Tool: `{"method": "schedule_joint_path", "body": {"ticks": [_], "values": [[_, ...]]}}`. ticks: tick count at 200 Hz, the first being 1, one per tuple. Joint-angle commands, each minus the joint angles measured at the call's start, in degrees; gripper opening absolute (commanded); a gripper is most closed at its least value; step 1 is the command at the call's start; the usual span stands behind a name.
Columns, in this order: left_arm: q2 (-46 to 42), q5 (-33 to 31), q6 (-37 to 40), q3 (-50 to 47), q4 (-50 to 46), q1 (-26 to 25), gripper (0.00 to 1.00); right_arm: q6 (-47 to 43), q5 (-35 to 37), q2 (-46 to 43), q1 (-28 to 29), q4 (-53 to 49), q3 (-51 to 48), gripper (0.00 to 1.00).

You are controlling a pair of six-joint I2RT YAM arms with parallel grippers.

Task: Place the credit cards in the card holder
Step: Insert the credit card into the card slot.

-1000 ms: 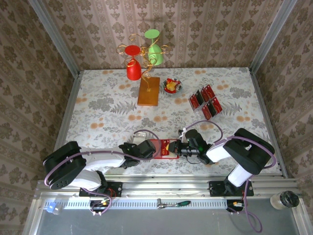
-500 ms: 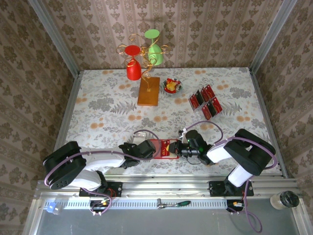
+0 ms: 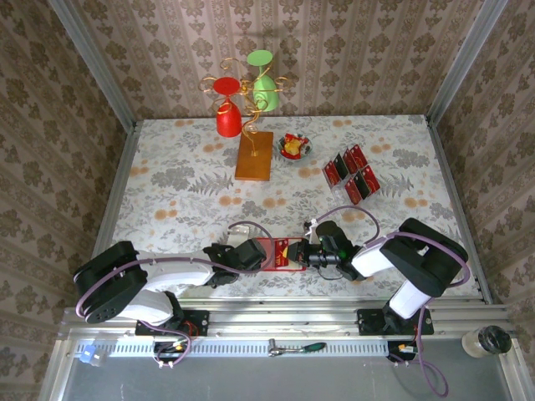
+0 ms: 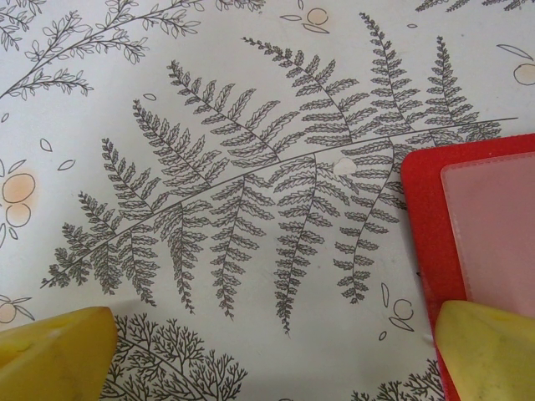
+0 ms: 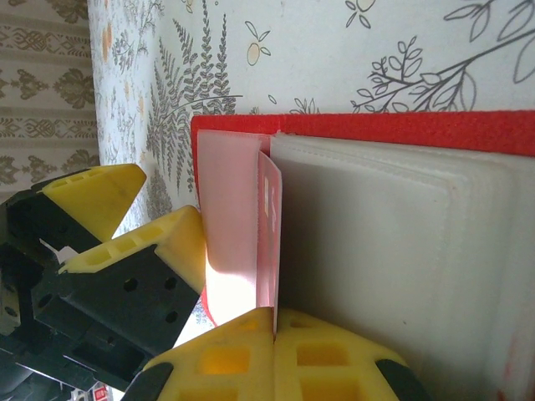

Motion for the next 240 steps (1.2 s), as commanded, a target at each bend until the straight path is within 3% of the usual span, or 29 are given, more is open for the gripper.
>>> {"method": "schedule_joint_path", "body": {"ticks": [1, 16, 53, 102, 190, 240], "values": [[1.6, 0.0, -0.5, -1.4, -0.4, -0.5, 1.0, -0.6, -0.3, 2.7, 0.9, -6.1, -0.3, 0.0], [1.6, -0.1, -0.5, -1.3, -0.3, -0.5, 1.0, -0.6, -1.0, 3.1, 0.9, -6.2, 0.2, 0.0], [1.7, 0.1, -0.7, -1.5, -0.1, -0.5, 1.0, -3.5, -1.2, 0.0, 0.9, -13.3, 2.5, 0.34], [1.7, 0.1, -0.9, -2.2, 1.0, -0.5, 1.0, -8.7, 0.1, -5.4, 0.8, -26.4, 7.9, 0.56], [1.4, 0.1, -1.1, -3.1, 2.1, -0.5, 1.0, -14.4, 1.7, -7.5, 0.8, -38.0, 13.9, 0.61], [1.6, 0.2, -1.1, -3.2, 2.4, -0.5, 1.0, -17.0, 3.5, -9.4, -0.2, -42.8, 15.5, 0.58]]}}
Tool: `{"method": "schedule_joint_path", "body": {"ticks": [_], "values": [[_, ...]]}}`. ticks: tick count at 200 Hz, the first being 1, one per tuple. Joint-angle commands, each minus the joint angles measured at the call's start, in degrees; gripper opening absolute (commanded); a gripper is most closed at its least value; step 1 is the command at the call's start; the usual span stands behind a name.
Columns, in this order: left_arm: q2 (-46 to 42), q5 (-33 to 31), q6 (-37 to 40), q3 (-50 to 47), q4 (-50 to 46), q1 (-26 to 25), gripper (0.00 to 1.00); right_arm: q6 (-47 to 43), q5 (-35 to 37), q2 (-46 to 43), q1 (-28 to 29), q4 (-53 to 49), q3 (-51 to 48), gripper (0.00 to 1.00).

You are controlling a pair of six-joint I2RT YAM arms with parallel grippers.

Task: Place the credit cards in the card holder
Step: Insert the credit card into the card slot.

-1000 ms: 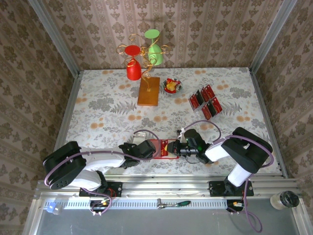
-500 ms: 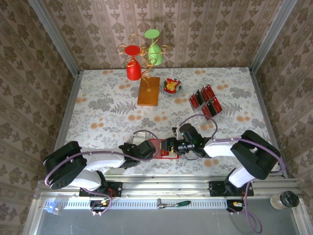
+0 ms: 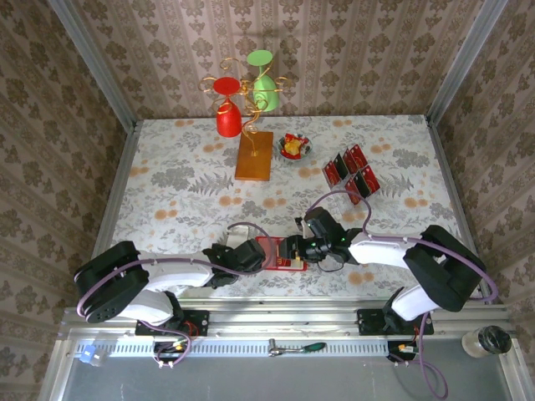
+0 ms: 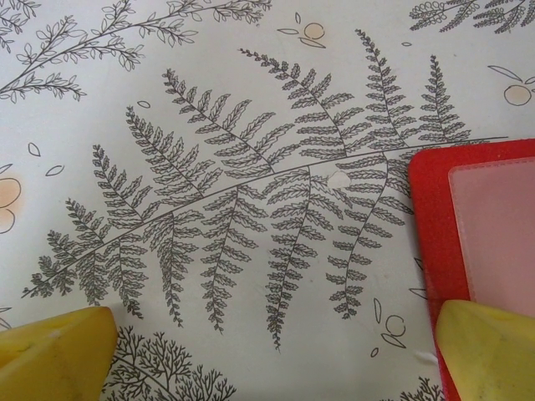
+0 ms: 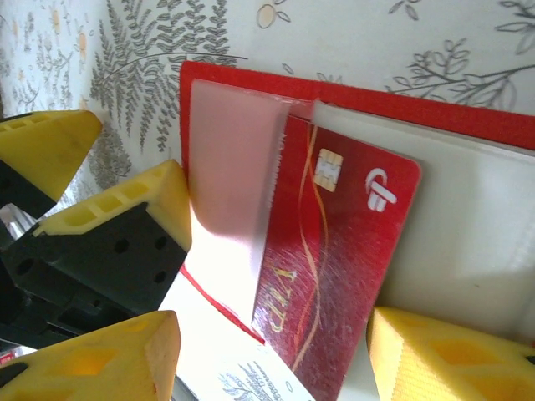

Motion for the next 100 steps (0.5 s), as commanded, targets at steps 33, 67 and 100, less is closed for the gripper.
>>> {"method": "schedule_joint_path", "body": {"ticks": [33, 67, 100], "values": [[1.4, 0.6, -0.5, -1.5, -1.8, -0.4, 1.0, -4.4, 2.7, -0.7, -0.6, -7.3, 3.2, 0.32], [1.2, 0.6, -0.4, -1.5, -1.8, -0.4, 1.0, -5.5, 2.5, 1.0, -0.5, -7.9, 4.6, 0.14], [1.2, 0.6, -0.4, -1.5, -1.6, -0.5, 1.0, -5.6, 2.3, 2.6, -0.3, -7.7, 5.4, 0.13]]}}
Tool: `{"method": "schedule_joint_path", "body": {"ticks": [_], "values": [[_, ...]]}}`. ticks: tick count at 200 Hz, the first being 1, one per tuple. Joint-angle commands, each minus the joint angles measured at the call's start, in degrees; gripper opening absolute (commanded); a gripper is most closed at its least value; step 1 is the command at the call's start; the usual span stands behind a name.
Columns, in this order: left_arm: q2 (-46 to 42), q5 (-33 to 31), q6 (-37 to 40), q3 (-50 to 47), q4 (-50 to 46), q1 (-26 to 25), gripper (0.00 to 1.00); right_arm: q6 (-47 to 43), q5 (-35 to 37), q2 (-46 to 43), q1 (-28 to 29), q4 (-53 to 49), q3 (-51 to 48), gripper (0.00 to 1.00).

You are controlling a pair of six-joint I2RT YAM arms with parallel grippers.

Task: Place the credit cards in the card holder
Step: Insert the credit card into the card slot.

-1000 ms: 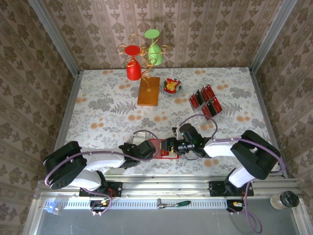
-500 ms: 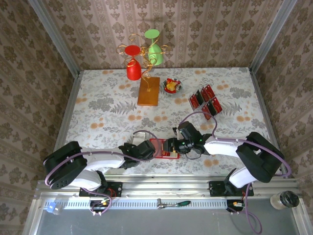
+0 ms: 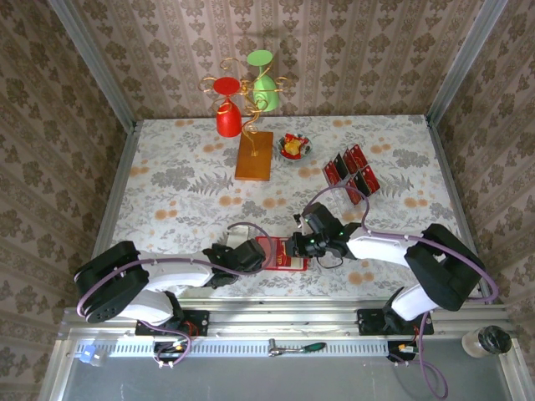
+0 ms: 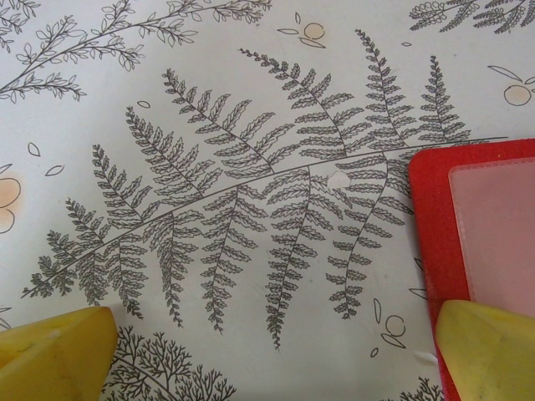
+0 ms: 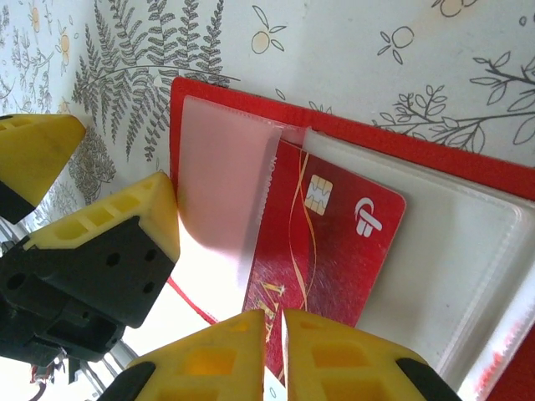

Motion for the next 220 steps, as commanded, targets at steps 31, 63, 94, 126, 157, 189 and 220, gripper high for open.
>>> {"method": "schedule_joint_path", "body": {"ticks": [31, 63, 94, 126, 157, 189, 220], "values": [[1.2, 0.7, -0.4, -1.5, -1.3, -0.5, 1.0, -1.3, 0.7, 3.6, 0.3, -1.8, 1.8, 0.13], [1.1, 0.8, -0.3, -1.5, -1.2, -0.5, 1.0, -1.2, 0.4, 5.8, 0.9, -1.4, 2.9, 0.12], [1.0, 0.7, -0.4, -1.6, -1.0, -0.6, 1.0, -1.0, 0.3, 7.6, 1.8, -1.2, 4.5, 0.11], [0.5, 0.6, -0.4, -1.6, -1.0, -0.7, 1.0, -0.3, -0.1, 9.4, 2.7, -0.8, 6.1, 0.11], [-0.7, 0.3, -0.3, -1.4, -1.6, -0.7, 1.0, 0.1, -0.9, 10.7, 3.2, -0.5, 7.9, 0.1], [-2.6, -0.3, -0.3, -1.0, -3.1, -0.5, 1.0, -0.5, -1.0, 9.5, 3.2, -2.4, 9.6, 0.09], [-4.1, -0.7, -0.5, -1.3, -4.6, -0.1, 1.0, -2.4, 2.3, 6.2, 3.0, -6.6, 9.9, 0.09]]}}
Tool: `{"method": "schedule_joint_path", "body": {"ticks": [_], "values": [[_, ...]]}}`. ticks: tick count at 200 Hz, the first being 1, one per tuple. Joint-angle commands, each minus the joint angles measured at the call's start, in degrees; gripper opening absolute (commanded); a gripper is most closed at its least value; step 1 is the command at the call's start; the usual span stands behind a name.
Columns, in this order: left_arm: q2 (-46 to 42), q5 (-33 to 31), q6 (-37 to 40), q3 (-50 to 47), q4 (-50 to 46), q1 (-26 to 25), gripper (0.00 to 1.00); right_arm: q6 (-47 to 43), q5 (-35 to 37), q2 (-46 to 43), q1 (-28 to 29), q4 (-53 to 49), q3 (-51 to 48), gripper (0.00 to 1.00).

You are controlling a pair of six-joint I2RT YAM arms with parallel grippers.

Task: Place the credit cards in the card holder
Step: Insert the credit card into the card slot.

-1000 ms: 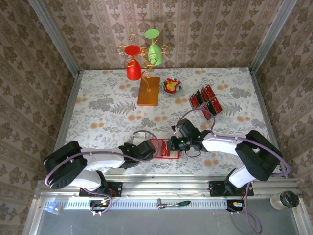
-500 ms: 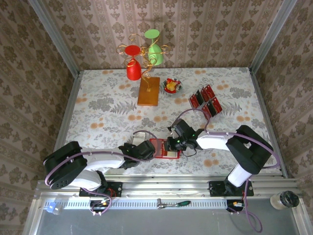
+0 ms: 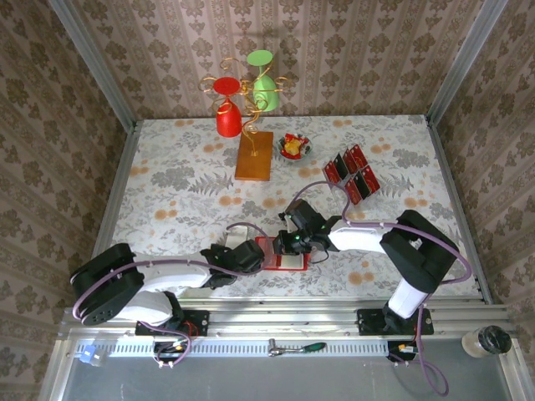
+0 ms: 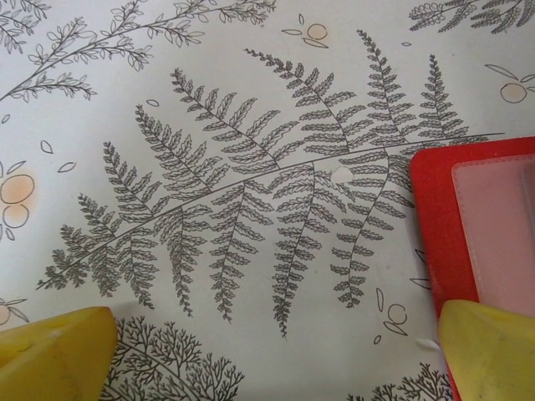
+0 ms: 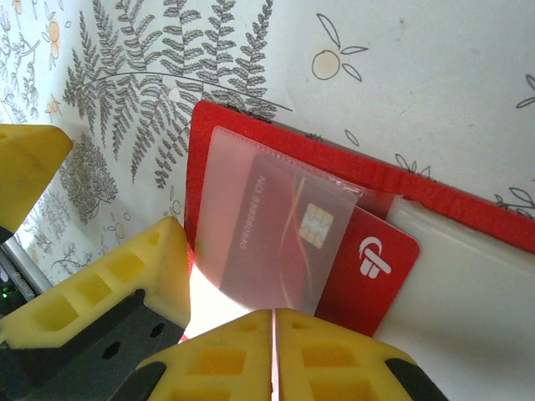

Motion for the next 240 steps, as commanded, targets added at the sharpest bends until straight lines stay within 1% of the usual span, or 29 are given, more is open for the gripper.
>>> {"method": "schedule_joint_path", "body": {"ticks": [1, 35, 110, 139, 180, 240], "values": [[-1.8, -0.6, -0.5, -1.1, -2.9, 0.2, 1.0, -1.7, 2.4, -3.2, 0.2, -5.2, 1.3, 0.09], [-2.1, -0.3, -0.5, -1.9, -3.1, 1.1, 1.0, -3.0, 4.5, -3.1, 0.1, -8.4, 1.9, 0.08], [-0.5, -0.1, -0.6, -2.8, -1.4, 1.6, 1.0, -3.1, 3.9, 0.8, 0.2, -7.1, 3.1, 0.07], [0.5, 0.1, -0.4, -2.8, -0.4, 1.7, 1.0, -3.1, 3.6, 2.4, 0.4, -7.1, 3.5, 0.05], [1.8, 0.4, -0.1, -2.7, 0.7, 1.7, 1.0, -2.8, 3.3, 3.5, 1.3, -7.1, 4.8, 0.04], [1.8, 0.5, -0.1, -2.7, 1.1, 1.7, 1.0, -1.8, 2.2, 5.7, 1.9, -5.4, 6.2, 0.03]]}}
